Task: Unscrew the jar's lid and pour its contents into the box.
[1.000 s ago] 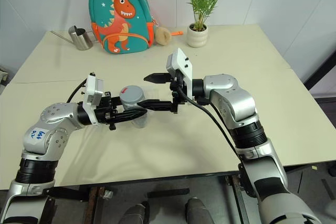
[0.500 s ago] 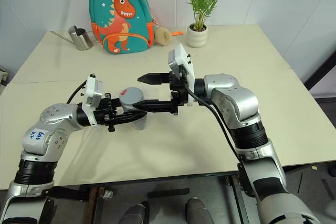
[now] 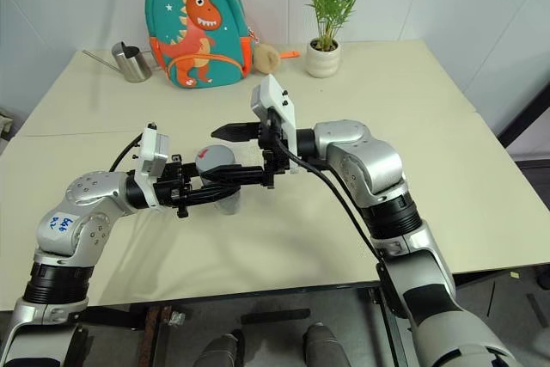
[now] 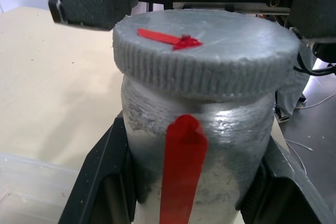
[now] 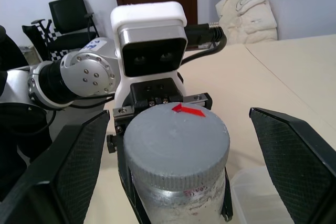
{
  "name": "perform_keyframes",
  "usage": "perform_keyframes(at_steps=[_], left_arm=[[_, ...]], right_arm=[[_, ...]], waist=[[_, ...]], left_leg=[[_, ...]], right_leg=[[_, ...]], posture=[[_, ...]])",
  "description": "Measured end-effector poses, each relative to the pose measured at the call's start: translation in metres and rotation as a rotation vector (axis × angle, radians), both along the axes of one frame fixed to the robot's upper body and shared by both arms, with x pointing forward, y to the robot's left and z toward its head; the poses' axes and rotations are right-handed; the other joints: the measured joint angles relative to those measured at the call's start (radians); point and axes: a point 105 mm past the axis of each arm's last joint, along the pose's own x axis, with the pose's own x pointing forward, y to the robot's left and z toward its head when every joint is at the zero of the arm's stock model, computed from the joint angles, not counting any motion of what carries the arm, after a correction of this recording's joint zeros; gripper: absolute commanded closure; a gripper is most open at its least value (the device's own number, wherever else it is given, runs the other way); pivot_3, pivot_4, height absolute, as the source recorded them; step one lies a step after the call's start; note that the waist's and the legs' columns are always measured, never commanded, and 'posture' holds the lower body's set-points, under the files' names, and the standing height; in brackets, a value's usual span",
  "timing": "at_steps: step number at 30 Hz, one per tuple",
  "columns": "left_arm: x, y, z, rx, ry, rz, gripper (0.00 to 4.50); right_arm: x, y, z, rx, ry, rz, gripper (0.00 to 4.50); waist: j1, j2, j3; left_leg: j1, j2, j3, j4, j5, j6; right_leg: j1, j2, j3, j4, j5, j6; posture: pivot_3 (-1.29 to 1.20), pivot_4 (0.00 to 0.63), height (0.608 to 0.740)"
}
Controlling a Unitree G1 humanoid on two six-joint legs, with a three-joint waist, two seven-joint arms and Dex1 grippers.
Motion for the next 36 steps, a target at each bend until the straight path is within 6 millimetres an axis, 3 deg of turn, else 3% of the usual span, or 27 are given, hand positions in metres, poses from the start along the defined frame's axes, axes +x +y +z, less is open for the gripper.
perform_keyframes(at_steps=[3,7,13,17,21,25,28,31,36], left_arm=[[0.000,0.000,0.000,0.000,0.000,0.000,2.58],[0.001,0.001,0.000,0.000,-0.001,0.008,2.58],[0.001,0.002,0.001,0.007,-0.003,0.012,2.58],[-0.001,0.002,0.004,0.002,-0.018,0.006,2.58],[-0.001,0.003,0.002,0.004,-0.009,0.009,2.58],[-0.003,0.002,0.001,0.005,-0.009,0.007,2.58],[-0.005,0.002,-0.001,0.003,0.002,0.009,2.58],[-0.005,0.006,-0.005,-0.004,0.023,0.028,2.58],[-0.003,0.015,-0.001,-0.023,0.013,0.071,2.58]], right_arm=[[0.001,0.000,-0.001,-0.002,0.000,-0.003,0.62],[-0.001,0.002,-0.002,-0.005,0.001,0.007,1.94],[-0.001,0.004,-0.002,0.003,0.009,0.006,1.98],[-0.003,0.002,0.010,0.116,0.133,0.030,1.98],[-0.004,-0.014,0.034,0.269,0.221,0.050,1.98],[0.007,-0.030,0.036,0.289,0.224,-0.041,1.98],[0.026,-0.055,0.022,0.263,0.195,-0.187,1.98],[0.050,-0.081,-0.008,0.232,0.212,-0.351,1.98],[0.101,-0.160,-0.077,0.173,0.211,-0.801,1.98]], waist=[[0.000,0.000,0.000],[0.000,0.000,0.000],[0.000,0.000,0.000],[0.001,0.000,0.000],[0.002,0.000,0.000],[0.001,0.000,0.000],[0.002,0.000,0.000],[0.002,0.000,0.000],[0.002,0.000,0.000]], left_leg=[[0.000,0.000,0.000,0.000,0.000,0.000],[0.000,0.000,0.000,0.000,0.000,0.000],[0.000,0.000,0.000,0.000,0.000,0.000],[0.000,0.000,0.000,0.000,0.000,0.000],[0.000,0.000,0.000,0.000,0.000,0.000],[0.000,0.000,0.000,0.000,0.000,0.000],[0.000,0.000,0.000,0.000,0.000,0.000],[0.000,0.000,0.000,0.000,0.000,0.000],[0.000,0.000,0.002,0.000,0.000,0.000]], right_leg=[[0.000,0.000,0.000,0.000,0.000,0.000],[0.000,0.000,0.000,0.000,0.000,0.000],[0.000,0.000,0.000,0.000,0.000,0.000],[0.000,0.000,0.000,0.000,0.000,0.000],[0.000,0.000,0.000,0.000,0.000,0.000],[0.000,0.000,0.000,0.000,0.000,0.000],[0.000,0.000,0.000,-0.001,0.000,0.000],[0.000,0.000,0.000,-0.001,0.000,0.000],[0.000,0.000,0.002,-0.001,0.000,0.000]], posture=[[0.00,0.150,0.740],[0.00,0.150,0.740],[0.00,0.150,0.740],[0.00,0.150,0.740],[0.00,0.150,0.740],[0.00,0.150,0.740],[0.00,0.150,0.740],[0.00,0.150,0.740],[0.00,0.150,0.740]])
